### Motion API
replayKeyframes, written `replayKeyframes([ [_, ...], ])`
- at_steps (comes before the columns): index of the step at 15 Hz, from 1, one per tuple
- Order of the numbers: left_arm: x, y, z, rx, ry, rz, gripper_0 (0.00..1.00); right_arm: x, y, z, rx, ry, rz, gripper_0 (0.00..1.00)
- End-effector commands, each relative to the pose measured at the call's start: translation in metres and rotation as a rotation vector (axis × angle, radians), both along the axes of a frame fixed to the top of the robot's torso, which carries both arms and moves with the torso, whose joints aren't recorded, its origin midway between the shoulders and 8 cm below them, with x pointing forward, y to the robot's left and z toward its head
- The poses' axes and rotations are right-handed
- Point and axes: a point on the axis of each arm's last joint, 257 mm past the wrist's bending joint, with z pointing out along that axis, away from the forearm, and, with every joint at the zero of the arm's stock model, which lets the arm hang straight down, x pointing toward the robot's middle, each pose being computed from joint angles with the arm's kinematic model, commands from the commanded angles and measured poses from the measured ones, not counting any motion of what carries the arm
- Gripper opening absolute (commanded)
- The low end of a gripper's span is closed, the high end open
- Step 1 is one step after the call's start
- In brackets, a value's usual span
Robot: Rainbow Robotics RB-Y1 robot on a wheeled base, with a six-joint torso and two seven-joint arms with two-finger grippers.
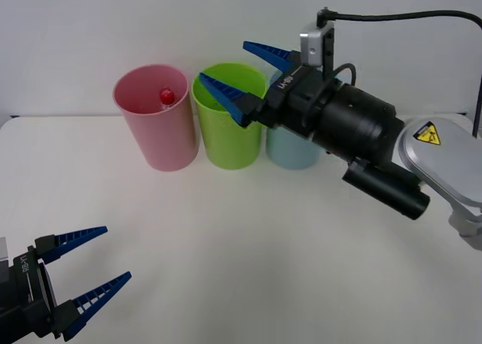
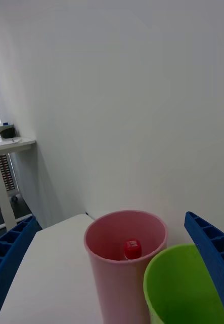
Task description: Put cans in the blue bin and PET bottles in the pink bin and trash in the green bin.
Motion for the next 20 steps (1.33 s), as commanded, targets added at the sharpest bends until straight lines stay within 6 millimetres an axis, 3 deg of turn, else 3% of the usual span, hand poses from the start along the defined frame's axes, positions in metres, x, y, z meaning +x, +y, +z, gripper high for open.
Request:
replayKeyframes([
  [1,0.0,0.0,0.0,0.0,0.0,0.0,1.0,-0.025,-0.05,-0.022,-0.048,0.001,-0.003,1.0],
  [4,0.0,0.0,0.0,0.0,0.0,0.0,1.0,-0.059,-0.102,-0.053,-0.099,0.021,-0.025,1.0],
  [9,0.0,0.0,0.0,0.0,0.0,0.0,1.0,-0.09,-0.153,-0.096,-0.171,0.093,-0.051,1.0],
  [20,0.0,0.0,0.0,0.0,0.0,0.0,1.0,-0.129,-0.184,-0.163,-0.249,0.212,-0.084,1.0],
])
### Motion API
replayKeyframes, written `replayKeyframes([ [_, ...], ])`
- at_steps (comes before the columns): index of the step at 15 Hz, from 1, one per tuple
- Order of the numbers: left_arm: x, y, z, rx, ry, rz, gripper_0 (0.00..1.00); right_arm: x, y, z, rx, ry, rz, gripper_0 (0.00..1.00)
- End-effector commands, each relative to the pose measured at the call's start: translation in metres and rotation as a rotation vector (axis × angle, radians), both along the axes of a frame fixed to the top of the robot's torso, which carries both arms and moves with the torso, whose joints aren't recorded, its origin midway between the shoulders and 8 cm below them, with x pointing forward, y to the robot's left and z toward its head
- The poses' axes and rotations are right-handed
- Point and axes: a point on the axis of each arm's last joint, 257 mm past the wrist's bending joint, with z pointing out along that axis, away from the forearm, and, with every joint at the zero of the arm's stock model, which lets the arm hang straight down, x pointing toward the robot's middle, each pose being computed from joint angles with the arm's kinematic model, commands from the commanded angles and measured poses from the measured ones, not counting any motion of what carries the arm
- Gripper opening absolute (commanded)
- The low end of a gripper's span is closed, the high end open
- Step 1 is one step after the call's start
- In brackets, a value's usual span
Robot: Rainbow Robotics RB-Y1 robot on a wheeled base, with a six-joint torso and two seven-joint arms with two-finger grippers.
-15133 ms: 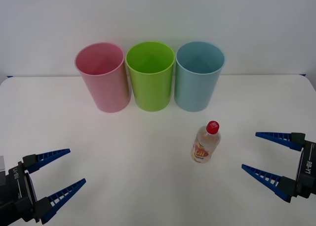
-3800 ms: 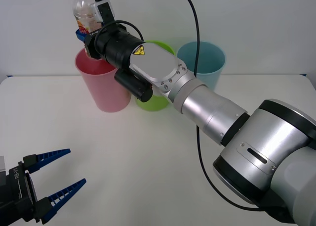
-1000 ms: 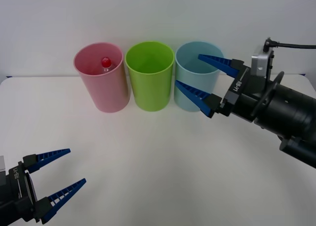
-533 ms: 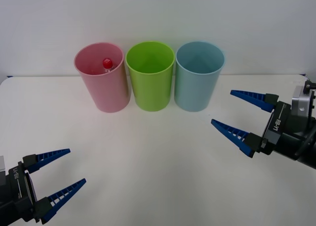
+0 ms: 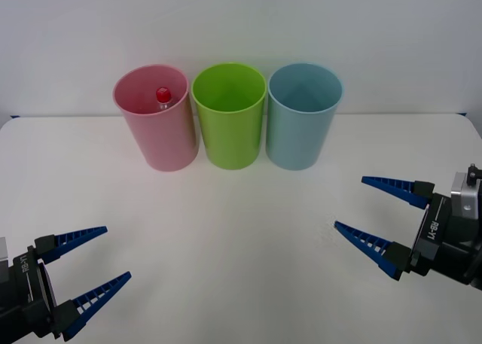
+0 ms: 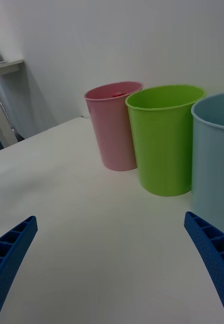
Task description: Put cans in the blue bin and PET bottles in the pink bin and trash in the green bin.
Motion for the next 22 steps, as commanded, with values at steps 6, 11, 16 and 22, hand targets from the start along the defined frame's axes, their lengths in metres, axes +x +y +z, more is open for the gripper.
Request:
replayKeyframes([
  [6,0.0,0.0,0.0,0.0,0.0,0.0,1.0,-0.017,-0.024,-0.027,-0.08,0.017,-0.034,1.0],
  [11,0.0,0.0,0.0,0.0,0.0,0.0,1.0,-0.023,-0.03,-0.034,-0.103,0.019,-0.038,1.0],
  [16,0.0,0.0,0.0,0.0,0.0,0.0,1.0,-0.023,-0.033,-0.034,-0.106,0.018,-0.044,1.0],
  [22,0.0,0.0,0.0,0.0,0.0,0.0,1.0,-0.023,-0.033,-0.034,-0.106,0.018,-0.044,1.0],
])
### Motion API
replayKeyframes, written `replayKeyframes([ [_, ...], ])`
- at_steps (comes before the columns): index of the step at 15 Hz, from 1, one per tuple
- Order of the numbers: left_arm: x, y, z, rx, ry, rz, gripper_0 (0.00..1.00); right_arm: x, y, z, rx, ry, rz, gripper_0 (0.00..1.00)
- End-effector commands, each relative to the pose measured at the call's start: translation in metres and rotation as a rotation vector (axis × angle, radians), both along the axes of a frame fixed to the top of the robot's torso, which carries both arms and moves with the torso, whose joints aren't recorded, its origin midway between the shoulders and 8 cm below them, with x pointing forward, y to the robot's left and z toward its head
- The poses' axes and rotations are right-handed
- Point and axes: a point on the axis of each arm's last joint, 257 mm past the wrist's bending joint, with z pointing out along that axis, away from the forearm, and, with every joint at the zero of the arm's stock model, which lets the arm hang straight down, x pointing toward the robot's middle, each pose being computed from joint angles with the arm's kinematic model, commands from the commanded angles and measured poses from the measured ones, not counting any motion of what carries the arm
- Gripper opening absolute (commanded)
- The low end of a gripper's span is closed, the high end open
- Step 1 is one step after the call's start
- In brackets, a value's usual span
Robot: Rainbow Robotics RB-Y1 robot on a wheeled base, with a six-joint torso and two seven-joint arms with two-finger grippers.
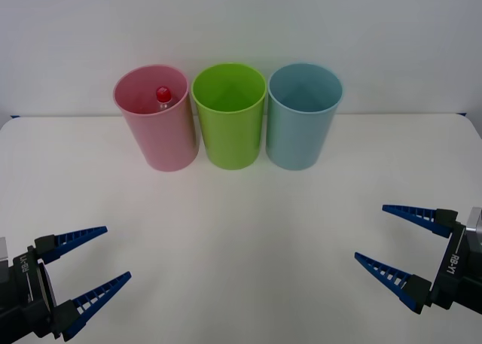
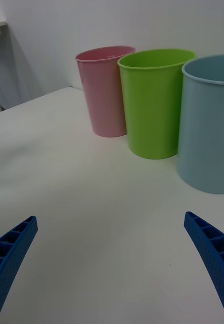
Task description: Put cans in the blue bin and PET bottles in the pink bin and trash in the green bin.
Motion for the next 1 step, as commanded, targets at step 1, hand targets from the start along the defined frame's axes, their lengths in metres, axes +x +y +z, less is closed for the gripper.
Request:
replayKeyframes([
  [1,0.0,0.0,0.0,0.0,0.0,0.0,1.0,0.0,-0.0001,-0.0001,0.0,0.0,0.0,1.0],
])
